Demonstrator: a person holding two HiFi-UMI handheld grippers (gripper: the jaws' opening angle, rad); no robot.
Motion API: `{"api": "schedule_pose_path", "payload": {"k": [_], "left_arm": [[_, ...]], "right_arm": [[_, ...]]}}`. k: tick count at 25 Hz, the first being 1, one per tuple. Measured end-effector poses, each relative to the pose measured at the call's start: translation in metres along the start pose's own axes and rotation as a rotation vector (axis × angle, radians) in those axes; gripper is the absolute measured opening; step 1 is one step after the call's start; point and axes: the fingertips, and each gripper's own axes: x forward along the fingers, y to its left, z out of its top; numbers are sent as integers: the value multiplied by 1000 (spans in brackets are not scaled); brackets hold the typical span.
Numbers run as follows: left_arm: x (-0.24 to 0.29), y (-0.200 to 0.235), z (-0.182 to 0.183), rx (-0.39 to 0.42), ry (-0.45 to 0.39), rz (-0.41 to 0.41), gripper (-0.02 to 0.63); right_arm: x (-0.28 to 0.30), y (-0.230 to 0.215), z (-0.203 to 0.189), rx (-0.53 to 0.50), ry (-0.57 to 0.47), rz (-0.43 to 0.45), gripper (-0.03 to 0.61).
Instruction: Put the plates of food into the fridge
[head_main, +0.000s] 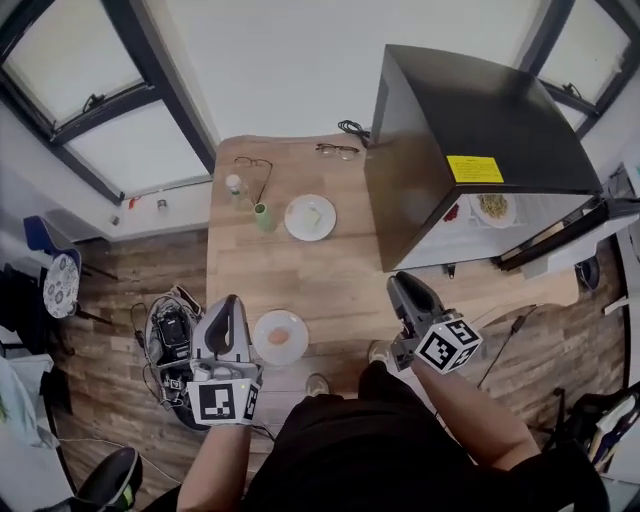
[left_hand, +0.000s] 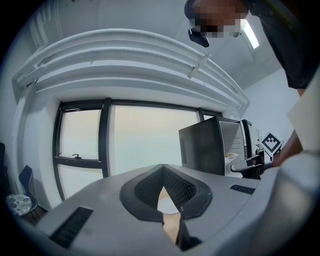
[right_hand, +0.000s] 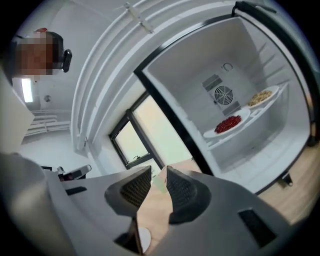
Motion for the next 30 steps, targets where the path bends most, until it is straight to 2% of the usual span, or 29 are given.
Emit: {"api": "schedule_pose_path", "payload": {"k": [5,13,19,23,26,30], "left_arm": [[-39,26,-20,-9,42,62,5],[-83,61,-44,-16,95,117,5],[-109,81,-59,-30,128,135,5],[-128,98,-61,-15,145,154,5],[-136,109,-63,-5,158,173,5],[-146,115,-63,10,172,186,5]], "right_arm": [[20,43,-66,40,123,119,112],[30,77,-165,227,301,138,112],[25,74,-240,326,411,68,112],[24,77,-282,387,491,58,114],[25,74,-305,428,534,18,124],[36,77,-321,489,542,-6,149]]}}
